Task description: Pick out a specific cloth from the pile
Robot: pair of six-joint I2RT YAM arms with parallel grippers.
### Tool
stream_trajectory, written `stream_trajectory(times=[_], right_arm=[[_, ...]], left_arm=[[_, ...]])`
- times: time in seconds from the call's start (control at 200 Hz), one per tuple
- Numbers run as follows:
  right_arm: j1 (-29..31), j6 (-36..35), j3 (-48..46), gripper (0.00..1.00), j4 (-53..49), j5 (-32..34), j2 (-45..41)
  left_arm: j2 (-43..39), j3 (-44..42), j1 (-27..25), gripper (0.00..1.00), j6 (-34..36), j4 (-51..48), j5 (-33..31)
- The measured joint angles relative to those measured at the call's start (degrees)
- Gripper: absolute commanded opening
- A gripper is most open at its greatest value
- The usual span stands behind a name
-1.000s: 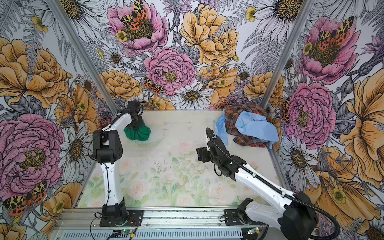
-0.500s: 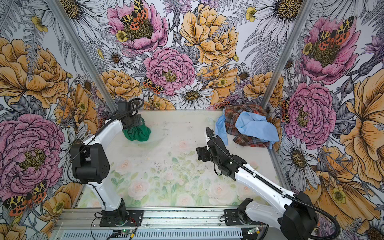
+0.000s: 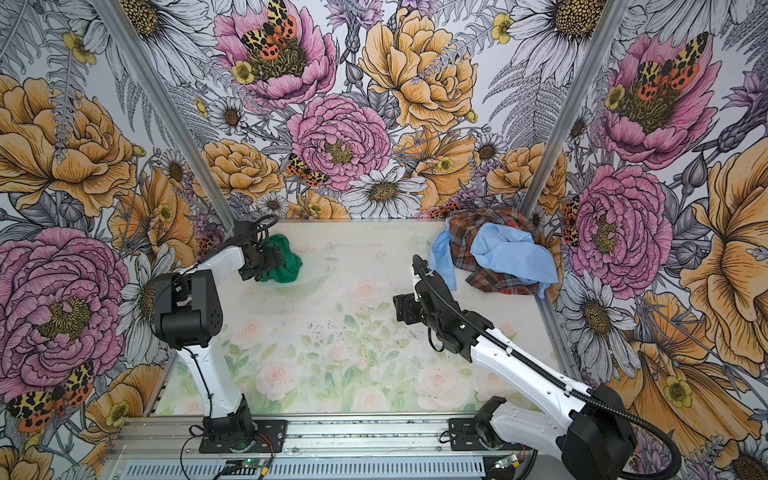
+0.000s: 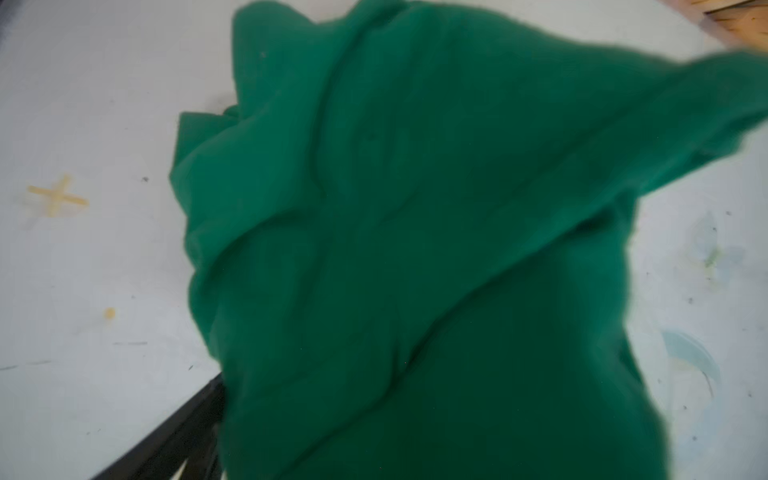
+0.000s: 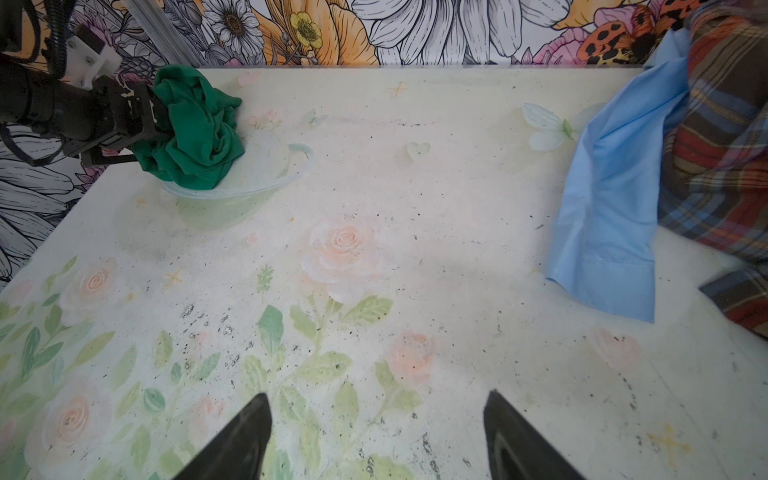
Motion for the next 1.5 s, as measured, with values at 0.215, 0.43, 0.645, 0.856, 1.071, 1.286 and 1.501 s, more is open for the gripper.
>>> stream_trajectory(times=[0.215,0.43,0.645,0.856,1.071,1.286,1.501], right_arm=[[0.0,0.0,-0.5,0.81,-0.4,0.5,-1.9],[0.0,-0.4,-0.5,0.81,-1.6,1.3,-3.4],[-0.2,-0.6,-0.6,0.81,-2.5,2.1,-3.9],[-0.4,-1.5,-0.5,0.81,-4.3,3.1,-4.2],[-0.6,-1.5,-0.5,0.81,-5.3,3.3,-5.0],[-0.7,-1.6,0.5,0.81,-7.3,3.3,-5.0],[-0.7,-1.9,1.2,0.81,-8.3,3.7,-5.0]], left_arm=[[8.9,11.1,-0.2,0.99,-0.2,-5.1,0.3],[11.8,15.9,-1.3,0.60,1.3,-9.1,-2.7],[13.6,20.1,-2.4,0.00,4.8,-12.1,-6.5],[15.3,24.3,-4.0,0.00,14.3,-14.5,-14.1],[17.9,33.1,-8.5,0.00,24.8,-14.8,-23.4],[23.6,41.4,-10.8,0.00,28.9,-13.9,-22.3],[27.6,43.0,-10.6,0.00,28.6,-15.8,-18.3]])
